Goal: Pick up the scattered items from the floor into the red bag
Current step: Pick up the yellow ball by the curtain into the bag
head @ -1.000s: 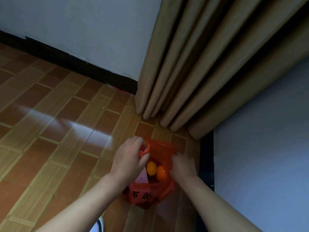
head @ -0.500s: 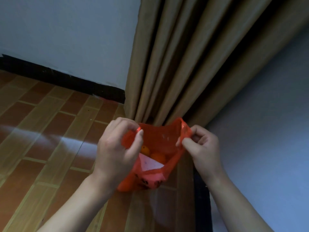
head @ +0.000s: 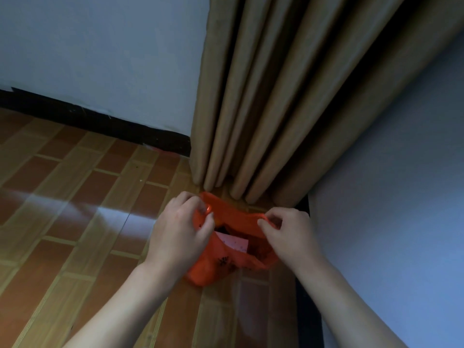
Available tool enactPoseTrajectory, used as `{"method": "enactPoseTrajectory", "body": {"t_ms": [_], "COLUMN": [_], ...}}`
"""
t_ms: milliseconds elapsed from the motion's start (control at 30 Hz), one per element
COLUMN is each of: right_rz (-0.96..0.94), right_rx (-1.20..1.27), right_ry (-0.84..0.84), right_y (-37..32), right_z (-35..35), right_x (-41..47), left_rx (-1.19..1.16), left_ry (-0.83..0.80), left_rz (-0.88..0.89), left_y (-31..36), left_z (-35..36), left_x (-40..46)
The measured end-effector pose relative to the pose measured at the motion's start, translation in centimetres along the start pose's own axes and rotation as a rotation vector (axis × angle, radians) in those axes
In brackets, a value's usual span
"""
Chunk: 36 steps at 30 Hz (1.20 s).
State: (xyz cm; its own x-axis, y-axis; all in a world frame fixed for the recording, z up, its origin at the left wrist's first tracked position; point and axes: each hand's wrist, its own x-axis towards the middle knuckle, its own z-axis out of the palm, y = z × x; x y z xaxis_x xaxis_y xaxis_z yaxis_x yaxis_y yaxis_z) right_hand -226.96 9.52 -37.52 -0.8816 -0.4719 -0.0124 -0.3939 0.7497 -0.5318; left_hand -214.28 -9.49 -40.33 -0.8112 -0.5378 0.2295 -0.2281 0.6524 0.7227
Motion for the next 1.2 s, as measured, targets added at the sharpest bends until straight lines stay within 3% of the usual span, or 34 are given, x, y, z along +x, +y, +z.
{"method": "enactPoseTrajectory", "body": {"t_ms": [167, 233, 533, 800, 933, 1200], "right_rz": [-0.144, -0.168, -0.161, -0.208, -0.151, -0.088], "right_rx": [0.321, 0.350, 0.219, 0.144, 0.180, 0.170], "right_ry": [0.331, 0.378, 0.152, 0.124, 0.201, 0.237], "right_y": [-2.1, -2.7, -1.2, -1.9, -3.0, -12.0], "right_z": [-2.0, -2.2, 0.4, 1.7, 1.8, -3.8], "right_x": [-0.2, -0.4, 0.0, 1.0, 2.9, 1.1], "left_rx": [-0.102, -0.135, -0.064, -0.007, -0.018, 0.011], "left_ry": [0.161, 0.187, 0.049, 0.048, 0.071, 0.023], "left_rz": [0.141, 0.161, 0.068, 0.034, -0.022, -0.079], "left_y": [1.1, 1.2, -1.5, -2.9, -2.5, 3.7], "left_z": [-1.9, -2.1, -0.8, -1.3, -1.3, -8.9], "left_x": [0.8, 0.9, 0.4, 0.6, 0.8, 4.9]}}
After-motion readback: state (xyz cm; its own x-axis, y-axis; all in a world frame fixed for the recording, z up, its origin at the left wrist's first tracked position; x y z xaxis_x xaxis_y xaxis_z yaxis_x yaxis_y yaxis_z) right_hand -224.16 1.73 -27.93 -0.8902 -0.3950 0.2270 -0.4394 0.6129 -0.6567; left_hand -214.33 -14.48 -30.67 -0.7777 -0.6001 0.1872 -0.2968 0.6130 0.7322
